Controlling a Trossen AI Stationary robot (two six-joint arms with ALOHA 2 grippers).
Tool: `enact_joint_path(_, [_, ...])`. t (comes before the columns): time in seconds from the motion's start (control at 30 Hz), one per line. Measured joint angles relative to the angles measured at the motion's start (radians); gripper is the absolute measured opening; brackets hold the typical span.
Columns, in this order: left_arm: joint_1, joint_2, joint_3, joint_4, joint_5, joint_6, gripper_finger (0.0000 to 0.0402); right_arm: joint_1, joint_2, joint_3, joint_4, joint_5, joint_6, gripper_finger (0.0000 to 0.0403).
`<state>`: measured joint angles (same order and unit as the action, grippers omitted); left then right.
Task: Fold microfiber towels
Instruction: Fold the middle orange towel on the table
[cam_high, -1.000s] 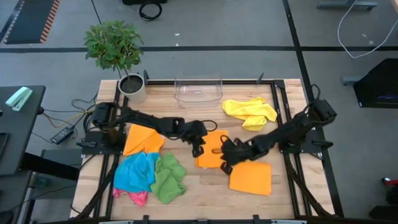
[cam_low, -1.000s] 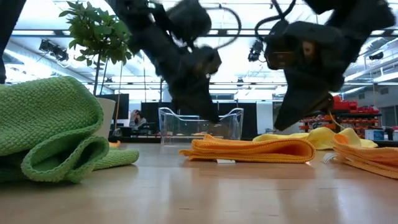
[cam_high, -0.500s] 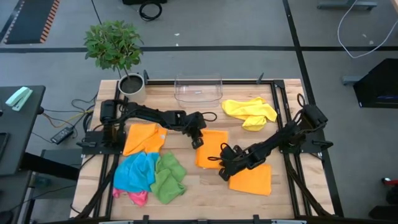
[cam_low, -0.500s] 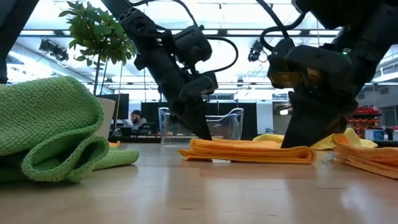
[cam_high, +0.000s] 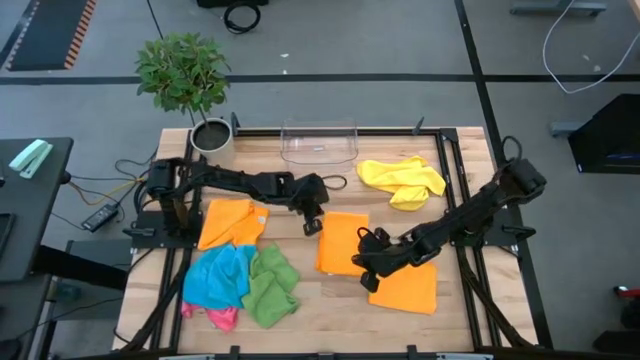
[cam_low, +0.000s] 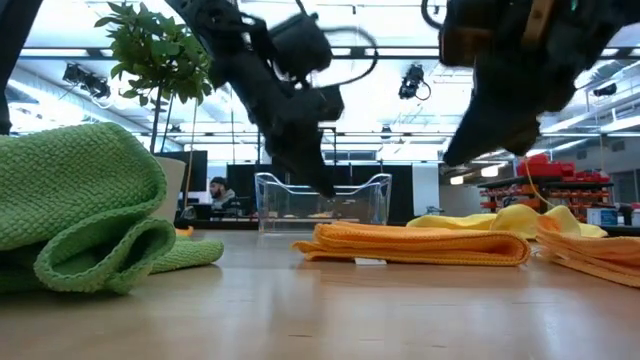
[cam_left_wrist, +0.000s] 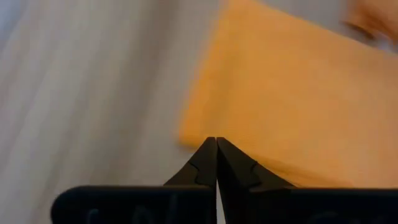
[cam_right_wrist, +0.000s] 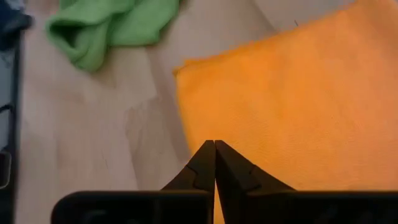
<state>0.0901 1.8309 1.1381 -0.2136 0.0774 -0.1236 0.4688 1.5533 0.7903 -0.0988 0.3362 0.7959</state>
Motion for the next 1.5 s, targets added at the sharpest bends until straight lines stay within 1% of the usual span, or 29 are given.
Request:
enact_joint_path(0.1, [-0.068,-0.003,0.000,-0.005,0.095,0.109,0.0005,0.009,-0.016,0.000,-0.019,0.000,-0.059,0.0027])
enact_joint_path(0.17, [-0.121,0.006,0.000,-0.009,0.121,0.177,0.0012,0.022,-0.015,0.000,-0.028,0.002,-0.103,0.0034])
enact_joint_path(0.3, [-0.209,0.013,-0.001,0.014,0.102,0.300,0.0047,0.053,-0.006,-0.001,-0.037,0.007,-0.145,0.0053])
enact_joint_path(0.37, [-0.241,0.013,0.001,0.038,0.044,0.313,0.0065,0.060,-0.007,-0.001,-0.038,0.012,-0.118,0.0066])
enact_joint_path(0.4, [-0.252,0.012,0.001,0.034,-0.005,0.275,0.0073,0.061,-0.009,0.000,-0.056,0.013,-0.078,0.0072])
enact_joint_path(0.43, [-0.257,0.011,0.001,0.032,-0.059,0.199,0.0081,0.060,-0.016,0.000,-0.094,0.015,-0.035,0.0078])
enact_joint_path(0.47, [-0.254,0.011,0.001,0.041,-0.093,0.111,0.0088,0.053,-0.026,-0.001,-0.136,0.024,0.001,0.0083])
enact_joint_path(0.5, [-0.241,0.009,0.002,0.055,-0.097,0.034,0.0095,0.041,-0.038,-0.001,-0.163,0.039,0.029,0.0089])
enact_joint_path(0.57, [-0.201,-0.006,-0.001,0.084,-0.055,-0.065,0.0107,0.013,-0.075,-0.001,-0.222,0.073,0.056,0.0099])
enact_joint_path(0.63, [-0.161,-0.013,0.002,0.124,-0.037,-0.128,0.0116,-0.032,-0.113,-0.001,-0.241,0.071,0.052,0.0109])
enact_joint_path(0.73, [-0.085,-0.027,0.001,0.112,-0.027,-0.230,0.0128,-0.127,-0.169,-0.026,-0.257,0.024,0.057,0.0122])
enact_joint_path(0.83, [-0.008,-0.027,-0.001,0.095,0.032,-0.311,0.0143,-0.235,-0.221,-0.094,-0.253,-0.030,0.098,0.0134])
enact_joint_path(0.93, [0.046,-0.025,0.000,0.094,0.054,-0.367,0.0164,-0.330,-0.271,-0.191,-0.146,-0.111,0.148,0.0147])
enact_joint_path(0.97, [0.060,-0.022,0.000,0.076,0.055,-0.385,0.0172,-0.362,-0.282,-0.226,-0.092,-0.157,0.173,0.0152])
enact_joint_path(1.03, [0.083,-0.016,-0.001,0.041,0.059,-0.411,0.0189,-0.410,-0.285,-0.290,-0.008,-0.205,0.220,0.0160])
enact_joint_path(1.13, [0.103,0.004,0.000,0.047,0.073,-0.424,0.0218,-0.446,-0.275,-0.348,0.065,-0.215,0.261,0.0173])
enact_joint_path(1.27, [0.110,0.039,-0.001,0.077,0.117,-0.422,0.0250,-0.461,-0.248,-0.372,0.113,-0.218,0.270,0.0187])
enact_joint_path(1.37, [0.106,0.074,-0.001,0.086,0.130,-0.423,0.0258,-0.480,-0.228,-0.371,0.140,-0.222,0.268,0.0193])
enact_joint_path(1.5, [0.102,0.110,0.000,0.115,0.130,-0.423,0.0253,-0.507,-0.181,-0.372,0.165,-0.229,0.268,0.0196])
